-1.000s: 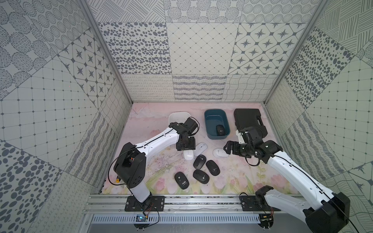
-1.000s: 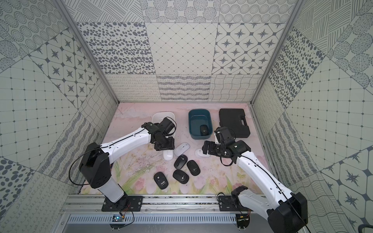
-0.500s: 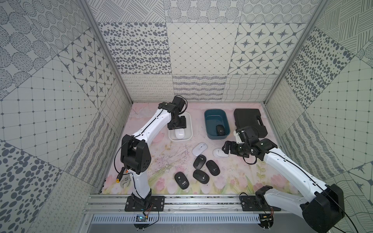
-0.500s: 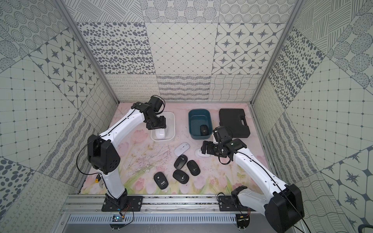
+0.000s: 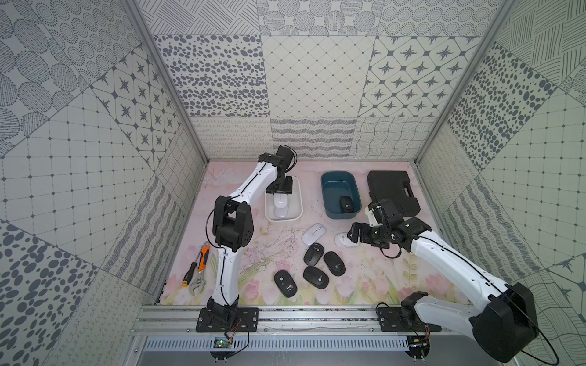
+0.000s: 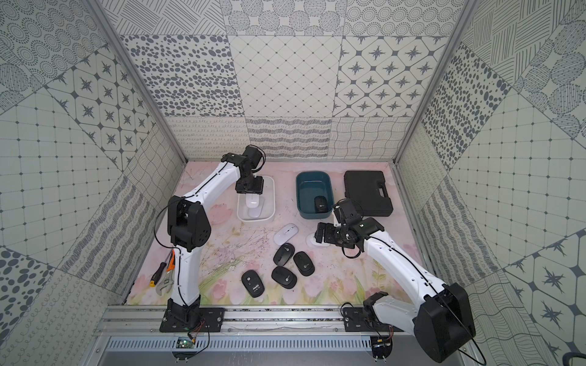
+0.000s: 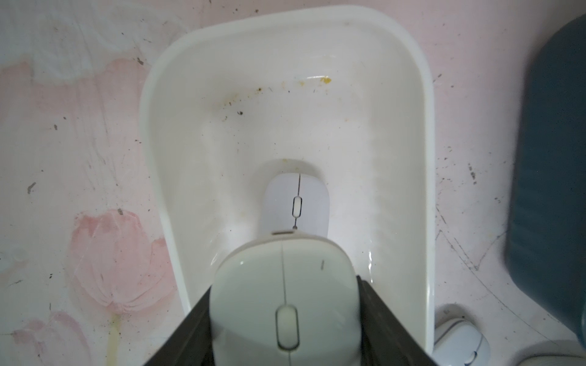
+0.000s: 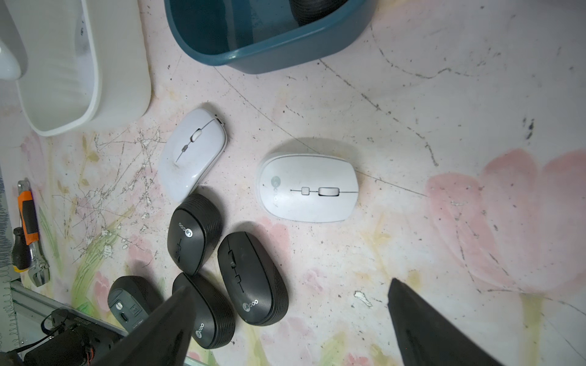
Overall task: Place the mice by color into the storage box
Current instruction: Place the mouse in the storage box.
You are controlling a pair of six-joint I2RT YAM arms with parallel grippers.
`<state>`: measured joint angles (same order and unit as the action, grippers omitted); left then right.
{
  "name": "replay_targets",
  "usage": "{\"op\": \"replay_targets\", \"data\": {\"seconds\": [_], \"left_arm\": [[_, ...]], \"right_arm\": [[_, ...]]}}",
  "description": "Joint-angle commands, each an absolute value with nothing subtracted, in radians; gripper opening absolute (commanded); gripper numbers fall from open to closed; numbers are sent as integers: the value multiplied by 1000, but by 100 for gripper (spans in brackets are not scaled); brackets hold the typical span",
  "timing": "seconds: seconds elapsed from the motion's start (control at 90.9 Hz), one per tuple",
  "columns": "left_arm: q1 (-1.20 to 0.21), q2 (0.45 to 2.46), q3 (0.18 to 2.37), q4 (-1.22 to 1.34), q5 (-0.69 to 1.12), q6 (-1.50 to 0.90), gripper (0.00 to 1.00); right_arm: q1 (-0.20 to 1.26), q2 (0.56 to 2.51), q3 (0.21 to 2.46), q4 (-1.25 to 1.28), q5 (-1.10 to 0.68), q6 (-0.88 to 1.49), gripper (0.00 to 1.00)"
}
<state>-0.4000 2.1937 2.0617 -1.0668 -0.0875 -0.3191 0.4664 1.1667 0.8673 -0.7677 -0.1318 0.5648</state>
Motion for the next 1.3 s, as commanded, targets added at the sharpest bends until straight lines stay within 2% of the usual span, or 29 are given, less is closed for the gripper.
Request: {"op": "replay_targets", "data": {"seconds": [0.0,0.903,1.288], "left_arm": [[-403,2247,2098,-1065,-61,-281,45],[-483,2426,2190,-1016,5,-321,44],[-464,2365,2108,-1004,-121,-311,43]], "right_arm": [[472,1158,858,-746,-132,552,99],[472,1123,827,-751,-124,556,99],[472,1133,816,-736,-132,563,99]]}}
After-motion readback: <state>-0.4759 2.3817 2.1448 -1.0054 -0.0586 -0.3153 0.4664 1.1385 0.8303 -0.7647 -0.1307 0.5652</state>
